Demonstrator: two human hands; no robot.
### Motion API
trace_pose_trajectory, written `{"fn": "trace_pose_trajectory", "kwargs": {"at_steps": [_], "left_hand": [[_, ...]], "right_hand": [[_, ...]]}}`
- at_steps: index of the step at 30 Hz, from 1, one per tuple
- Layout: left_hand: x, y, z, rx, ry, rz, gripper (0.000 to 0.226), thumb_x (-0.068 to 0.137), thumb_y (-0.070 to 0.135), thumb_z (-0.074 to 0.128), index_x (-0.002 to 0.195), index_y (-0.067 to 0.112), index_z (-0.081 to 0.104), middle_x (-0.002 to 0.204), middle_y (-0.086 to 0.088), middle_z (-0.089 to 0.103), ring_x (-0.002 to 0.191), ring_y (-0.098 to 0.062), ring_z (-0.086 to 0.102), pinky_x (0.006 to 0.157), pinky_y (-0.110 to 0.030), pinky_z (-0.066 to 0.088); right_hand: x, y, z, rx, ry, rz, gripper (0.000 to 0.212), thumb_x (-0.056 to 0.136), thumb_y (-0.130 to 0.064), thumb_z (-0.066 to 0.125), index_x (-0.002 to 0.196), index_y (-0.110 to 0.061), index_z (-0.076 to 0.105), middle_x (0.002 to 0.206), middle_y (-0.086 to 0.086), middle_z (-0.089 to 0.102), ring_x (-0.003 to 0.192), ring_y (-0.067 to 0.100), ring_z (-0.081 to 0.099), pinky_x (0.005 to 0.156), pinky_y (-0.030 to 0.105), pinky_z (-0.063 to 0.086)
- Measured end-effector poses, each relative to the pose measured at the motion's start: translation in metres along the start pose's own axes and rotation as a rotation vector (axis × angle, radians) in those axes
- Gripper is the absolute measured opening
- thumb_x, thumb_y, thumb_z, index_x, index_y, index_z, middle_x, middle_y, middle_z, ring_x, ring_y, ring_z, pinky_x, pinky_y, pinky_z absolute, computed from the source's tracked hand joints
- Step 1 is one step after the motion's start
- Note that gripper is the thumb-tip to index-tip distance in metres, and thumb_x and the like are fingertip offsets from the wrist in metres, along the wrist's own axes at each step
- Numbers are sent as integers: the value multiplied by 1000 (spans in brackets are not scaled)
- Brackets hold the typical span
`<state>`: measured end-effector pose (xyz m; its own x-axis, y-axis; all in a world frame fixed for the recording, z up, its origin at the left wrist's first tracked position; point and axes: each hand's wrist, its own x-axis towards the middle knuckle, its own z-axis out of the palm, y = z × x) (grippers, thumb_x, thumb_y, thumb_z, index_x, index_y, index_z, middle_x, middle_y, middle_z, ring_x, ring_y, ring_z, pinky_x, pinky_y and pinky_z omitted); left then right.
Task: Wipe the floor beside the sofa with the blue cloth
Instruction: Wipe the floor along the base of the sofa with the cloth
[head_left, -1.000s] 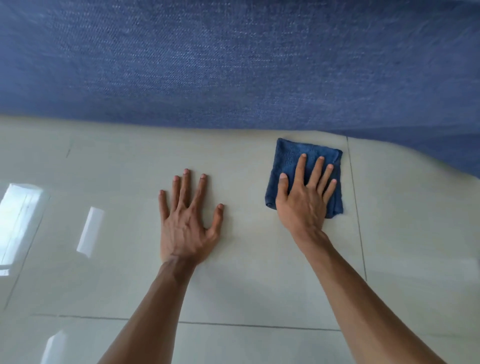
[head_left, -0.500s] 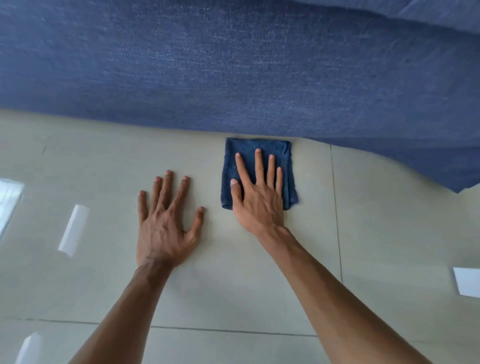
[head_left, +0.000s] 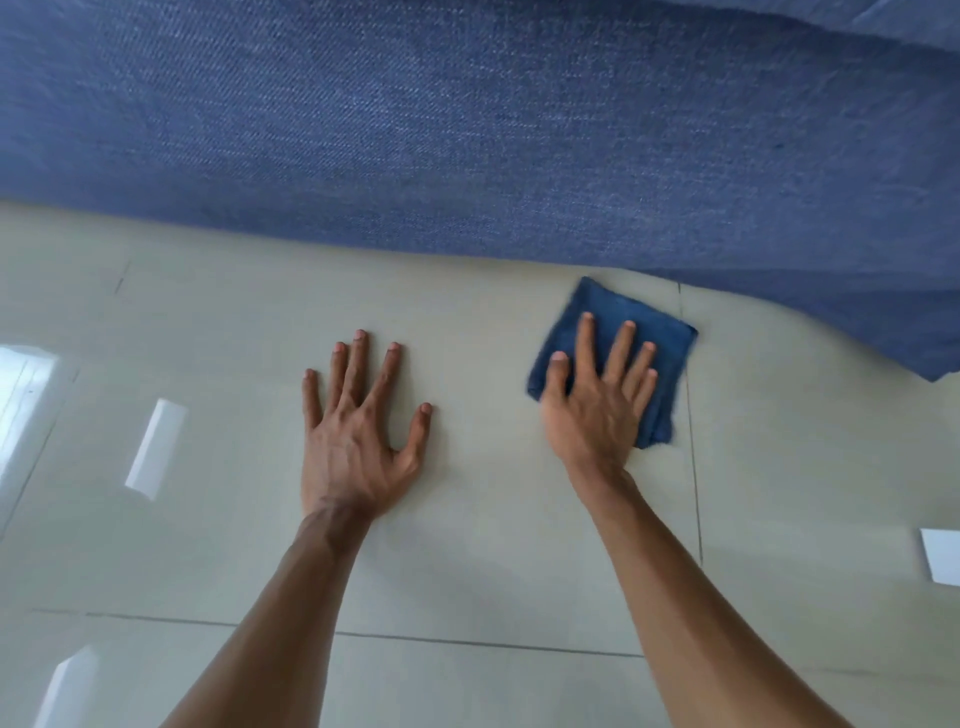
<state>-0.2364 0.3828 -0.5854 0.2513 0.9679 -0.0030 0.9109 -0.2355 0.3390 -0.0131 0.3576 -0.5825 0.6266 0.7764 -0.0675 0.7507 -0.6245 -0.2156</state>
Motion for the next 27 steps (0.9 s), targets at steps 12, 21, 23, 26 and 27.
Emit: {"fn": "trace_pose_trajectory", "kwargs": {"at_steps": [12, 21, 23, 26, 27], "left_hand": [[0, -3, 2, 6, 1, 0, 70, 95, 59, 38, 158, 32, 24, 169, -3, 11, 156, -26, 10, 126, -49, 5], [1, -2, 3, 4, 1, -8, 68, 95, 57, 37, 158, 33, 23, 169, -1, 12, 156, -24, 10, 126, -48, 5], [0, -2, 1, -1, -8, -9, 68, 96, 56, 37, 158, 34, 22, 169, -1, 11, 156, -24, 9, 126, -48, 5], [1, -2, 2, -13, -9, -4, 68, 95, 55, 38, 158, 33, 23, 169, -2, 11, 156, -24, 10, 126, -49, 5], [1, -2, 2, -11, -7, -2, 68, 95, 55, 38, 158, 33, 24, 169, -2, 11, 156, -24, 10, 126, -49, 5]], "right_hand": [[-6, 65, -12, -38, -4, -120, 59, 101, -54, 24, 158, -39, 19, 170, 4, 9, 156, 29, 8, 126, 50, 8], [-35, -38, 13, -1, -74, -363, 60, 101, -52, 30, 158, -38, 21, 170, 7, 8, 156, 34, 5, 126, 50, 3], [-30, -14, 4, -16, -96, -448, 59, 101, -53, 28, 158, -40, 20, 170, 3, 9, 156, 29, 7, 126, 49, 5], [-18, 43, -11, -80, -72, -354, 60, 100, -56, 21, 158, -42, 15, 170, -1, 8, 157, 25, 7, 126, 50, 7], [-16, 57, -15, -88, -64, -264, 60, 100, -57, 20, 158, -42, 14, 170, -1, 7, 157, 25, 7, 126, 51, 7]]}}
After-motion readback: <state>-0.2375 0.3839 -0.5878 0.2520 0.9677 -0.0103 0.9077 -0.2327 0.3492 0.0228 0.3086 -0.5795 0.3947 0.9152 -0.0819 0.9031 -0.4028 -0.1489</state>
